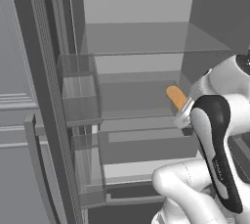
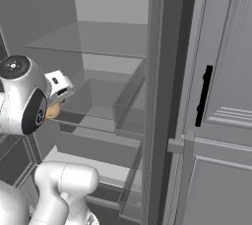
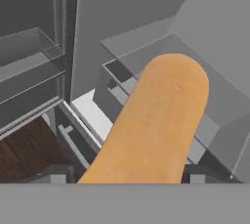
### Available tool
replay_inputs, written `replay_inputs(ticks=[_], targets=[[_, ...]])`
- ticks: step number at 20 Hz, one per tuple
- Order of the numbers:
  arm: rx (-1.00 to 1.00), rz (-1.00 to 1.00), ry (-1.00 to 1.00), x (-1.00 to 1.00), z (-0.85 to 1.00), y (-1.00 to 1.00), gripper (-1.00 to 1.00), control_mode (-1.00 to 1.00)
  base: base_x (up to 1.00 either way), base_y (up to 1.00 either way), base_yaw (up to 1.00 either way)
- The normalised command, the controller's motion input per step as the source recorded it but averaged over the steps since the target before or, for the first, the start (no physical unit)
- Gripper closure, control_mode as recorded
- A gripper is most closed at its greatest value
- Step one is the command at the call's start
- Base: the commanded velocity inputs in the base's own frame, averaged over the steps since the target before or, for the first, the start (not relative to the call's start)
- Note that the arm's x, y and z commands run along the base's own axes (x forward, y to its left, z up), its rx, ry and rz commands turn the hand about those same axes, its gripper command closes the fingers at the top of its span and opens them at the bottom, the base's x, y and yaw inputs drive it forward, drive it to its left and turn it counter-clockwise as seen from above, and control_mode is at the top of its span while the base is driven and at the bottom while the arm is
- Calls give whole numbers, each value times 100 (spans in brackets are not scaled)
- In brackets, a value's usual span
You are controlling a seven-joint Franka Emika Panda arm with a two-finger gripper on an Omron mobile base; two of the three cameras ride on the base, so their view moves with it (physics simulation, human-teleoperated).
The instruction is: Place one squash and one chicken drumstick in each tupperware on the nearby counter, to pack two identical lunches.
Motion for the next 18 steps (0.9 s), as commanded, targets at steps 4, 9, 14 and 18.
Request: replay_inputs(ticks=[4, 9, 14, 18], targets=[[-24, 23, -2, -94, 44, -9, 100, -100, 0, 0, 0], [-20, 9, -3, -91, 42, 0, 100, -100, 0, 0, 0], [-1, -1, -5, -55, 45, -1, 100, 100, -10, -2, 0], [0, 0, 0, 0, 0, 0, 100, 100, -72, -11, 3]])
